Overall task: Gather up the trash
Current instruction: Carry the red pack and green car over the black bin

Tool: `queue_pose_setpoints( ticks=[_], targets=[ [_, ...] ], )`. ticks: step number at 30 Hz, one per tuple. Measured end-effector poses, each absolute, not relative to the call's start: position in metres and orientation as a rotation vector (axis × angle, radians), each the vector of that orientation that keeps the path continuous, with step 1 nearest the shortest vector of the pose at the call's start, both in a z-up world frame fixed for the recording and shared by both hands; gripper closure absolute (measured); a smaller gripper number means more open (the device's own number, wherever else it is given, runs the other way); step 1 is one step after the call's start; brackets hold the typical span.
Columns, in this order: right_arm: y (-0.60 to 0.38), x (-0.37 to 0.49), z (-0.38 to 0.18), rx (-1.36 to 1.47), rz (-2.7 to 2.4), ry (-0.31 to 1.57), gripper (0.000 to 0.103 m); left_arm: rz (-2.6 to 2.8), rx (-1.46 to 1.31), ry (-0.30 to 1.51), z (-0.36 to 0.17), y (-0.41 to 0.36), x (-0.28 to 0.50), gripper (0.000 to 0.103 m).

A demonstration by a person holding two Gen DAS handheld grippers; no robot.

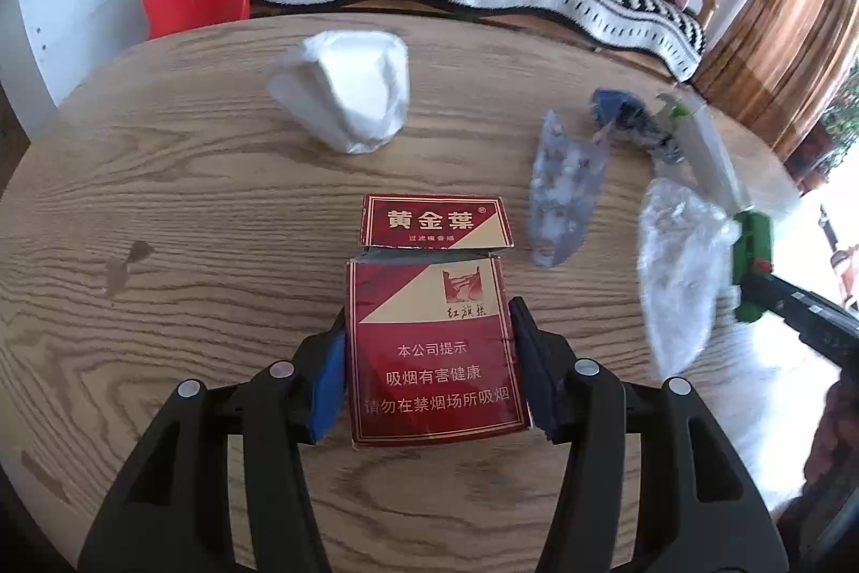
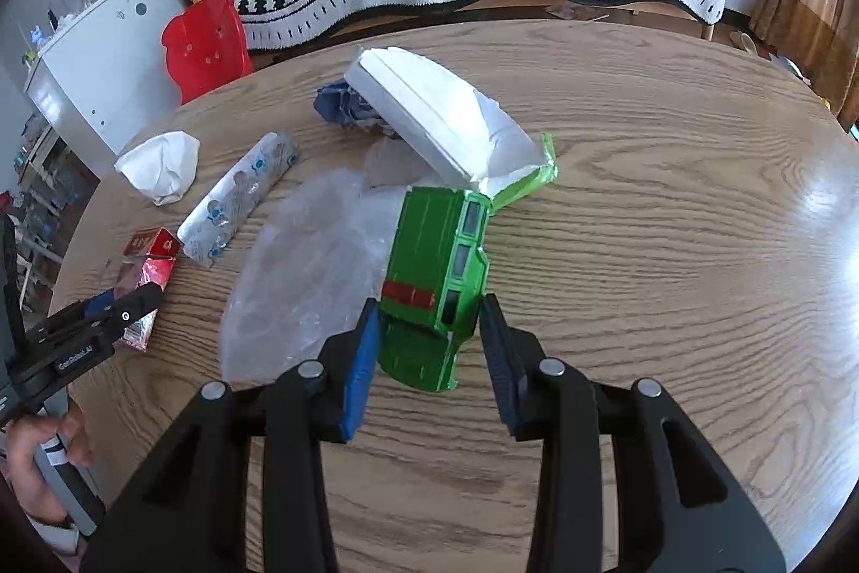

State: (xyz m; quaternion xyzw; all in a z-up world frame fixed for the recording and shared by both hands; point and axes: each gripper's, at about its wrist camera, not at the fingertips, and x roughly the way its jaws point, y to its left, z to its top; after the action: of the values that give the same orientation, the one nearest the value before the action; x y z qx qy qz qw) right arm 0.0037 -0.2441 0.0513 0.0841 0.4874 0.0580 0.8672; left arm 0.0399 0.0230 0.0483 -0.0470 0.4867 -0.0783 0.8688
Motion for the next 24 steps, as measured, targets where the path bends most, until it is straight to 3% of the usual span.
queue_pose_setpoints(
  ticks=[7, 13, 18, 24],
  targets=[
    [-0.246, -0.024, 0.084, 0.181, 0.106, 0.937, 0.066, -0.294, -0.186, 0.974, 0.070, 0.001, 0.028, 0.049],
    [-0.298, -0.104, 0.131, 0.235, 0.086, 0.843, 0.066, -0.460, -0.184, 0.941, 0.105, -0.028, -0.002, 0.049],
    [-0.366, -0.188, 0.125, 0.245, -0.028, 0.850, 0.066, -0.667, -0.044, 0.904, 0.152, -0.133, -0.059, 0.049],
    [-0.455, -0.294, 0.087, 0.338, -0.168, 0.937, 0.066, -0.901, 0.156, 1.011, 0.132, -0.302, -0.136, 0.049]
  ],
)
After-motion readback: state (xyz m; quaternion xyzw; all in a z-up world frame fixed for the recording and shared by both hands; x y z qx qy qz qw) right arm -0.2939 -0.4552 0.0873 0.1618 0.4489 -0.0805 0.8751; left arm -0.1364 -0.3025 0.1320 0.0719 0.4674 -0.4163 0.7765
